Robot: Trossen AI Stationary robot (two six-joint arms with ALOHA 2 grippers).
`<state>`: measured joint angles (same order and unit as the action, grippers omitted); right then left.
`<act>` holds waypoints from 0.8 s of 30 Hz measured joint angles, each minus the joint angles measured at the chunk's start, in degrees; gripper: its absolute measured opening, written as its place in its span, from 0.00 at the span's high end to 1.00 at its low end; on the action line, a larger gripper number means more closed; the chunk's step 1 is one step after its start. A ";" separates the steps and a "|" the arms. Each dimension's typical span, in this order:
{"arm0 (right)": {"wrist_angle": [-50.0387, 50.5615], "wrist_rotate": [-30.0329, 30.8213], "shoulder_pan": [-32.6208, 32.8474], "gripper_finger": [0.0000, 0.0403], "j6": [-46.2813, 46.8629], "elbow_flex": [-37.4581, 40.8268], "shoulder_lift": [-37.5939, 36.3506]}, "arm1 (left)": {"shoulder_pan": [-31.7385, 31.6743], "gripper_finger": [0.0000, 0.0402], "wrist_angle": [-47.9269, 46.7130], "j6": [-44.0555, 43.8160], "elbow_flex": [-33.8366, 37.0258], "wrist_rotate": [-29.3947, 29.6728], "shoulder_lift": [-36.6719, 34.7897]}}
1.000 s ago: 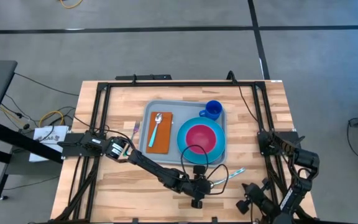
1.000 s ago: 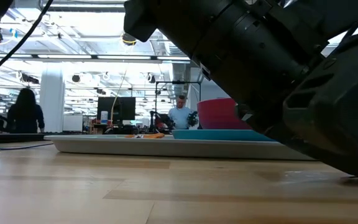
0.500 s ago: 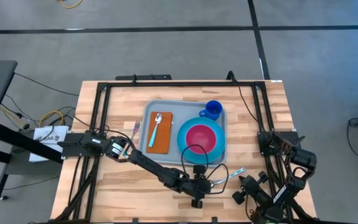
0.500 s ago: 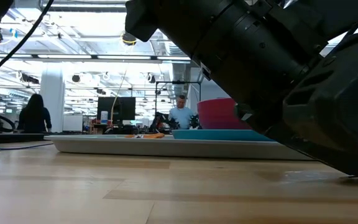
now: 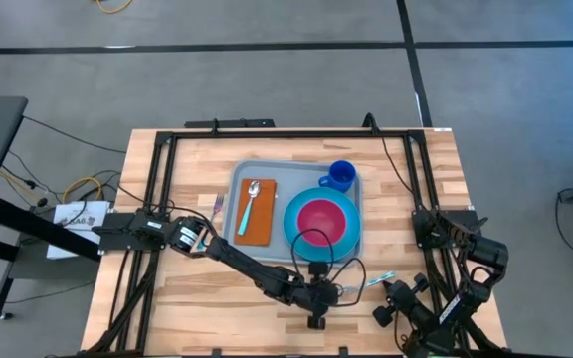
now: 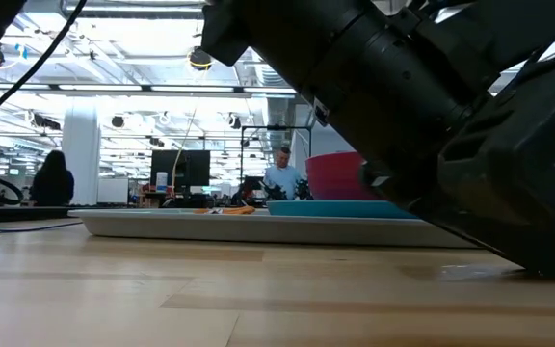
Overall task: Set up tray
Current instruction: Put the white patterned knife on the brown table napkin to the left of the blue plate
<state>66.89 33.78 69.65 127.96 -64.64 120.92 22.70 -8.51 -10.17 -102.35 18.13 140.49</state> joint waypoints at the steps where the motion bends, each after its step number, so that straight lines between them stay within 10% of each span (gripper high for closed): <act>1: 0.00 0.14 0.00 1.00 0.02 0.00 0.00 | -0.06 0.82 -0.20 0.00 0.00 0.17 -0.02; 8: -0.04 0.88 -0.04 1.00 0.44 0.00 0.07 | -1.25 0.99 -1.25 0.50 0.02 2.58 -0.10; 24: -2.21 6.86 -0.09 1.00 -1.55 -8.14 0.31 | -2.14 1.00 -3.66 3.01 0.07 1.78 -0.15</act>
<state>64.68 40.64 69.56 126.42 -72.78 121.23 20.56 -12.16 -7.17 -102.28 19.91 140.33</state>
